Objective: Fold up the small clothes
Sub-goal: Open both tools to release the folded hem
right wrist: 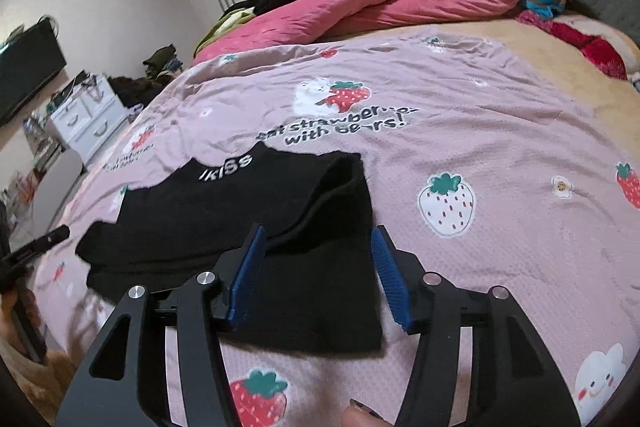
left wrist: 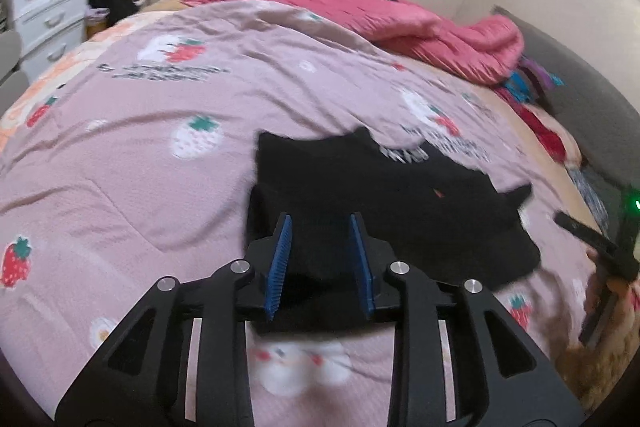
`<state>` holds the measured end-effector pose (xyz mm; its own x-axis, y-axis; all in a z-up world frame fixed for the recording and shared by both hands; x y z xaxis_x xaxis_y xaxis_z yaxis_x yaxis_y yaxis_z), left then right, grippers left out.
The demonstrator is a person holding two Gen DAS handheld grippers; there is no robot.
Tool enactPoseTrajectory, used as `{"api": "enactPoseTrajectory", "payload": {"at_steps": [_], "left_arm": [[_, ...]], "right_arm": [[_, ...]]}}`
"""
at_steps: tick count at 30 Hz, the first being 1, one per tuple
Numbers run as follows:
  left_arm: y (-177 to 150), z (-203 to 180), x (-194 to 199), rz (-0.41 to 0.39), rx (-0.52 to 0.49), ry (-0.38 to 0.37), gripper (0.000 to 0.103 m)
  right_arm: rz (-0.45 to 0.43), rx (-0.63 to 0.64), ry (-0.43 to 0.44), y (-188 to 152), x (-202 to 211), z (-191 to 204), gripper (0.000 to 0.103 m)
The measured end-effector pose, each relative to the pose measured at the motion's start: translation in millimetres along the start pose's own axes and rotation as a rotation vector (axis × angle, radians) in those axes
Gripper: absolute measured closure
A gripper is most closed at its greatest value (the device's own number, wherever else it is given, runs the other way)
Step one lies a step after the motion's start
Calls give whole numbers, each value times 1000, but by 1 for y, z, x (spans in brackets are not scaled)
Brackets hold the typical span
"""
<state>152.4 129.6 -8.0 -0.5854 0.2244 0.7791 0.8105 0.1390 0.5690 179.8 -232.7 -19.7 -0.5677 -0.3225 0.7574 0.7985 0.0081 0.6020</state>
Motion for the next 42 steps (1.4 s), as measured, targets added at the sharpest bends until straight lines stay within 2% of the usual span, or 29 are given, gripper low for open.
{"api": "enactPoseTrajectory", "payload": {"at_steps": [3,9,12,15,19,26,32,37,40,42], "left_arm": [[-21,-21,-11,66,-54,-31,82],[-56,-44,-45,173,-147,-6,82],[-57,-46,-58,180,-160,23,82],[-50,-47,-62,176,-135,5,77],[-41,-43,-66,176,-112,-4,76],[-22,-35,-79,180,-98,-6,76],[4,-26,-92,171,-77,-1,72],[32,-18,-96,136,-59,9,72],[50,-12,-91,100,-34,12,59],[61,-6,-85,65,-16,18,58]], "right_arm": [[38,36,4,-11,-8,8,68],[111,77,-24,-23,-37,21,69],[139,86,-30,-22,-51,26,69],[171,88,-57,-20,-65,27,69],[189,84,-72,-16,-80,25,69],[187,105,-81,-1,-96,28,69],[171,111,-76,16,-105,29,69],[154,118,-82,32,-111,29,69],[134,114,-79,45,-113,28,69],[123,111,-81,51,-113,26,69]]}}
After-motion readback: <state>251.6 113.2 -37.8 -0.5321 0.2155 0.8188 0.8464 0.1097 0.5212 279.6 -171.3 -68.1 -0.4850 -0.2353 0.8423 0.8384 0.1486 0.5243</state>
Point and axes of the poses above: each gripper's, at about its wrist camera, not at the fingertips, and x roughly against the way its jaws point, z to its left, y to its top, the point moved 7 cm from there along -x, roughly the way its jaws point, and after that the axes turned 9 degrees about z, right-handed, at the moved point
